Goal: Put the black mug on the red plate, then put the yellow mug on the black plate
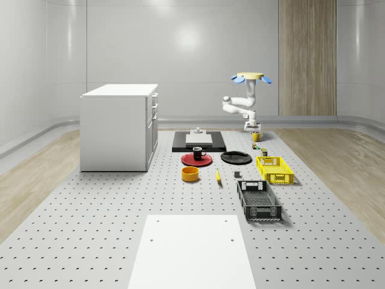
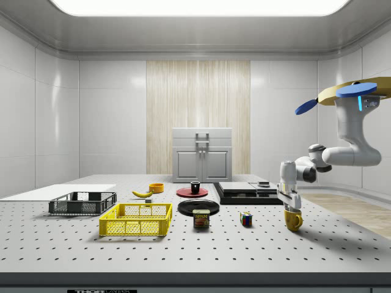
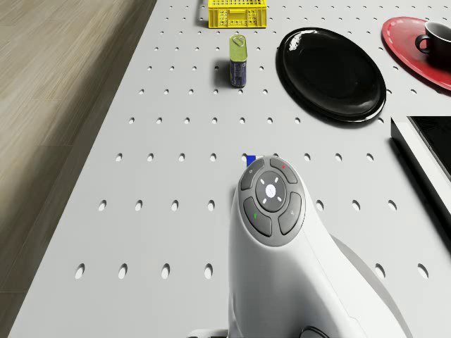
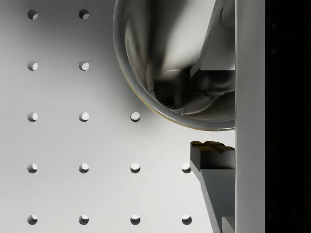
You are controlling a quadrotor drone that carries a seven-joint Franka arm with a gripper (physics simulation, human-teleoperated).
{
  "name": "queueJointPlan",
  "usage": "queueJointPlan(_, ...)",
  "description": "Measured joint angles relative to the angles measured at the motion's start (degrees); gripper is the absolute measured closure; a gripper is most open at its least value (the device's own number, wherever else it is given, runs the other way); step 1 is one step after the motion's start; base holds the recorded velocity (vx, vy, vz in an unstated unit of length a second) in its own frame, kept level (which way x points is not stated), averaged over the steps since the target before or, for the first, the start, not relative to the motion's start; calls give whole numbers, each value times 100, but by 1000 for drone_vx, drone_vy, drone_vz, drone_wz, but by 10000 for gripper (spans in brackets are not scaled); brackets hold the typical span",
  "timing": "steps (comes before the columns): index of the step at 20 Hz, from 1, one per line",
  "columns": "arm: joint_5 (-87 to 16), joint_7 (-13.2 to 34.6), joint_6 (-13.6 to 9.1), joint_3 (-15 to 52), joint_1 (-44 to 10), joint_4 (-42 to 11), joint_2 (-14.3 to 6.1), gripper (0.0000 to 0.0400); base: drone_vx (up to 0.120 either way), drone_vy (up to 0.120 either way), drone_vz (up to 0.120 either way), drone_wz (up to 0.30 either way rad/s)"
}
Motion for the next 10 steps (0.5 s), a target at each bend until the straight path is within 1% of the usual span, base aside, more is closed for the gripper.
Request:
queueJointPlan(2,27,-2,-17,31,10,-12,2,279,0,0,0,0)
queueJointPlan(3,61,-4,-35,69,20,-26,2,281,0,0,80,0)
queueJointPlan(7,286,-11,-140,314,77,-108,-5,287,0,0,120,0)
queueJointPlan(8,350,-12,-167,383,92,-129,-7,287,80,-40,120,0)
queueJointPlan(10,454,-14,-209,495,113,-160,-11,288,120,-120,100,0)
